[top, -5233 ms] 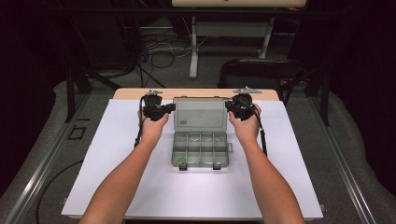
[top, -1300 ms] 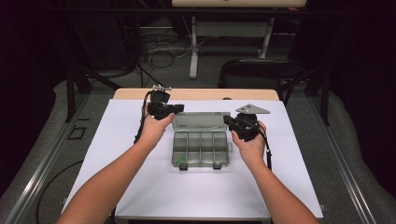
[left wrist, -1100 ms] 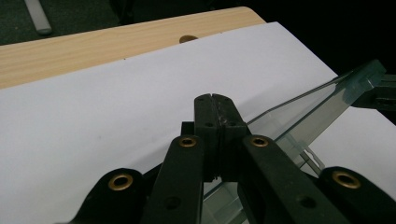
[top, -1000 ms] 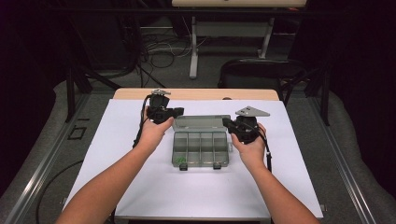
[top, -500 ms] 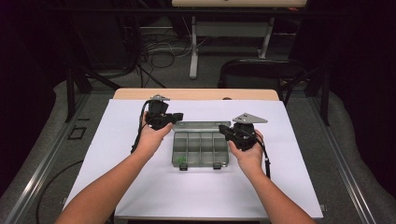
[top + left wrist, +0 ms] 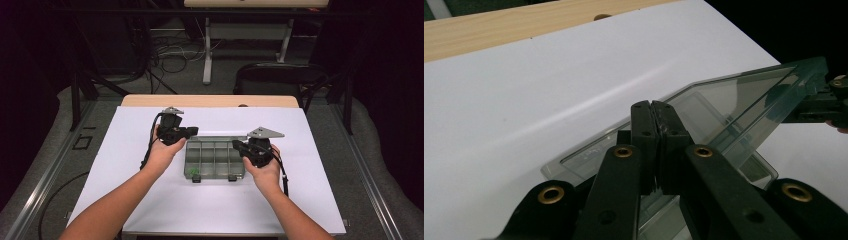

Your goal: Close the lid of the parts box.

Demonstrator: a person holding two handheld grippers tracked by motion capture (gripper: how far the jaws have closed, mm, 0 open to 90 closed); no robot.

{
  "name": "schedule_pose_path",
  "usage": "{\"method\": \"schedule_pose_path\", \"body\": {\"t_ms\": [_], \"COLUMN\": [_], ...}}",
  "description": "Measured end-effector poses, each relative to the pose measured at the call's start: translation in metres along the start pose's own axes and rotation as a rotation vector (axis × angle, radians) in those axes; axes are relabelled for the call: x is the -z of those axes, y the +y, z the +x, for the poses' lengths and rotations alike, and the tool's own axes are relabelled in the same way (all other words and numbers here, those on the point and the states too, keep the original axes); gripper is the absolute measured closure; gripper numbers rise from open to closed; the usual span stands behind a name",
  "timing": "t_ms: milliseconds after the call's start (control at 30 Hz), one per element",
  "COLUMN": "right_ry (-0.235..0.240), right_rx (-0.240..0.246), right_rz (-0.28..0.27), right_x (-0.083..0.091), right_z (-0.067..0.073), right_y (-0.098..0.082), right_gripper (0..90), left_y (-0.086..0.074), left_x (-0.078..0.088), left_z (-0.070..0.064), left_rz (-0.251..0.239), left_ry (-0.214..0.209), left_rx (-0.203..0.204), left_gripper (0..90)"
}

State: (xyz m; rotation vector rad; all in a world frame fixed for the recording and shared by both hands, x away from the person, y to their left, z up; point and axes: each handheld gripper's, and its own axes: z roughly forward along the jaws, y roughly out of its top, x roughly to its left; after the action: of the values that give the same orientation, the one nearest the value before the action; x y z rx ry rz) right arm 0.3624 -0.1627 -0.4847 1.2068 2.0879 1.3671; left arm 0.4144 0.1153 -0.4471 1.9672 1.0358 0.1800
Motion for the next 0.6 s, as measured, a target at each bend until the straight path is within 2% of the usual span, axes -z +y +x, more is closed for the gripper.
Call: {"method": "schedule_pose_path", "body": {"t_ms": [300,600], "right_ry": [0.008,0.021], "right_rx": [0.003,0.009], "right_rz": [0.002,0.009], "right_x": [-0.003,-0.007], "right_z": [0.006,0.010], "right_y": [-0.006,-0.011], "right_gripper": [88.4,88.4], "left_y": [-0.009,-0.016], "left_x": [-0.001,-0.003], "left_z": [-0.004,-0.009], "left_rz": [0.017,0.025], "left_ry": [-0.022,-0.020], "left_rx": [-0.003,-0.009], "left_gripper": [88.4,87.7]}}
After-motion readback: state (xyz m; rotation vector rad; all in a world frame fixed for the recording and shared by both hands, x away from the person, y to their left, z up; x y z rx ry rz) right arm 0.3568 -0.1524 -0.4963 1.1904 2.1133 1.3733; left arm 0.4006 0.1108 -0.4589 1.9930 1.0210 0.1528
